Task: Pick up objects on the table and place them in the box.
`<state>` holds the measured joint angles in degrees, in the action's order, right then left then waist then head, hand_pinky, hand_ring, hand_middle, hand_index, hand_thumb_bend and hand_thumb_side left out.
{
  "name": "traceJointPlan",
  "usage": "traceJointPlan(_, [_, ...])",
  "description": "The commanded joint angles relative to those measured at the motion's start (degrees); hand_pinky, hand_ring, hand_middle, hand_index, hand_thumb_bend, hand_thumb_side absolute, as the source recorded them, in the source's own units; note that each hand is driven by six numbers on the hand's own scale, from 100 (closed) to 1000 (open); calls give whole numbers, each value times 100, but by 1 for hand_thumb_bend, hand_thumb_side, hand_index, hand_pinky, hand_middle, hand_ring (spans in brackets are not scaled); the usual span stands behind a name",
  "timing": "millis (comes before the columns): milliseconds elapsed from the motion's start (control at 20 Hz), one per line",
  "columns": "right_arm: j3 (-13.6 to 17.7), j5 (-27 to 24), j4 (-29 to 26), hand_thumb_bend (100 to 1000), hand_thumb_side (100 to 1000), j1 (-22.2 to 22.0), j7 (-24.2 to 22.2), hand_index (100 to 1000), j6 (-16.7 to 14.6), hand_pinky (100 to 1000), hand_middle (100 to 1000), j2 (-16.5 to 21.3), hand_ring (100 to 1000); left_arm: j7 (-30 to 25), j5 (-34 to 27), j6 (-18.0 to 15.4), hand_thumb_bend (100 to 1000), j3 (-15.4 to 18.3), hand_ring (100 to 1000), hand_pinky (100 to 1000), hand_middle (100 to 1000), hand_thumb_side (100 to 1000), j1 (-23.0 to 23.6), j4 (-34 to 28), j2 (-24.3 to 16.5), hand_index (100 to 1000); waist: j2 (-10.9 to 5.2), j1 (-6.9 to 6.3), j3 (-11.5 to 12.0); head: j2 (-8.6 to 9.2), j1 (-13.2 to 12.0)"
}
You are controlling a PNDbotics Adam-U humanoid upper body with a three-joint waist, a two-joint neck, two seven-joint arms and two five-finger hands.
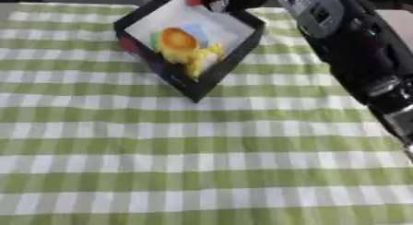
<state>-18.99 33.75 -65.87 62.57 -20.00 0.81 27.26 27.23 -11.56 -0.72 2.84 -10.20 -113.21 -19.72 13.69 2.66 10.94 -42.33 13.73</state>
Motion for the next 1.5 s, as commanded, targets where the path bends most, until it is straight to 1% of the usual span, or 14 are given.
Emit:
traceJointPlan(50, [153, 516, 642, 113, 100, 222, 126, 629, -439, 812, 535, -222, 736, -39, -38, -2, 276, -14, 771, 841, 773, 690, -86, -119, -126, 835, 21, 39, 35, 97, 63])
traceJointPlan(200, [206, 739, 1029, 174, 100, 242, 187, 684, -758, 822, 576, -367, 758, -31, -46, -1, 278, -11, 770, 841, 772, 688, -104, -120, -122, 834, 36, 54, 62, 115, 59])
traceJointPlan(250, [211, 812, 1117, 235, 100, 227, 230, 746, -855, 832, 630, -394, 783, -28, -47, 0, 279, -10, 771, 841, 772, 688, -108, -121, -121, 834, 37, 60, 62, 126, 52])
traceJointPlan(300, [218, 868, 1185, 347, 100, 210, 271, 818, -943, 847, 711, -411, 823, -28, -51, 4, 280, -10, 771, 841, 772, 689, -112, -120, -120, 834, 37, 63, 60, 134, 47])
traceJointPlan(350, [218, 932, 1221, 399, 100, 198, 305, 852, -1020, 858, 746, -414, 846, -28, -55, 9, 280, -11, 771, 840, 772, 689, -111, -117, -120, 835, 35, 65, 58, 138, 40])
traceJointPlan(400, [224, 999, 1235, 419, 100, 190, 324, 875, -1085, 870, 767, -412, 863, -29, -59, 13, 280, -11, 771, 840, 772, 689, -107, -114, -123, 835, 32, 64, 54, 136, 36])
traceJointPlan(550, [297, 1025, 1182, 349, 100, 190, 265, 887, -1170, 889, 773, -400, 878, -17, -69, 18, 280, -2, 771, 840, 772, 689, -85, -108, -126, 835, 20, 55, 35, 127, 19])
traceJointPlan(650, [325, 919, 1067, 366, 100, 197, 185, 888, -1119, 892, 777, -360, 880, -9, -70, 16, 282, 2, 772, 839, 772, 687, -70, -108, -127, 836, 3, 50, 14, 109, 2])
traceJointPlan(1000, [324, 321, 479, 362, 100, 120, 36, 882, -669, 885, 768, -162, 869, 17, -58, 12, 286, 20, 772, 838, 772, 685, -5, -97, -127, 836, -62, 47, -34, 56, -53])
traceJointPlan(1150, [386, -78, 124, 347, 100, 54, 69, 862, -421, 866, 740, -16, 842, 30, -50, 11, 286, 29, 772, 838, 772, 684, 28, -90, -125, 836, -109, 44, -74, 30, -89])
traceJointPlan(1200, [406, -229, -43, 311, 100, 16, 147, 853, -256, 861, 732, 63, 836, 35, -46, 10, 286, 33, 772, 838, 772, 683, 39, -89, -124, 836, -126, 42, -88, 19, -102])
traceJointPlan(1250, [414, -367, -208, 223, 100, -26, 231, 841, -52, 852, 718, 163, 828, 42, -40, 9, 285, 39, 772, 837, 772, 682, 57, -86, -127, 836, -146, 38, -107, 9, -125])
traceJointPlan(1350, [419, -744, -635, 100, 100, -153, 390, 833, 400, 847, 707, 406, 822, 65, -29, 8, 286, 56, 771, 837, 772, 682, 103, -77, -137, 835, -190, 34, -158, -25, -181])
traceJointPlan(1500, [536, -1587, -1555, 100, 121, -504, 687, 822, 860, 848, 698, 798, 821, 85, -20, 7, 285, 66, 771, 837, 772, 683, 144, -66, -141, 835, -227, 34, -232, -44, -248])
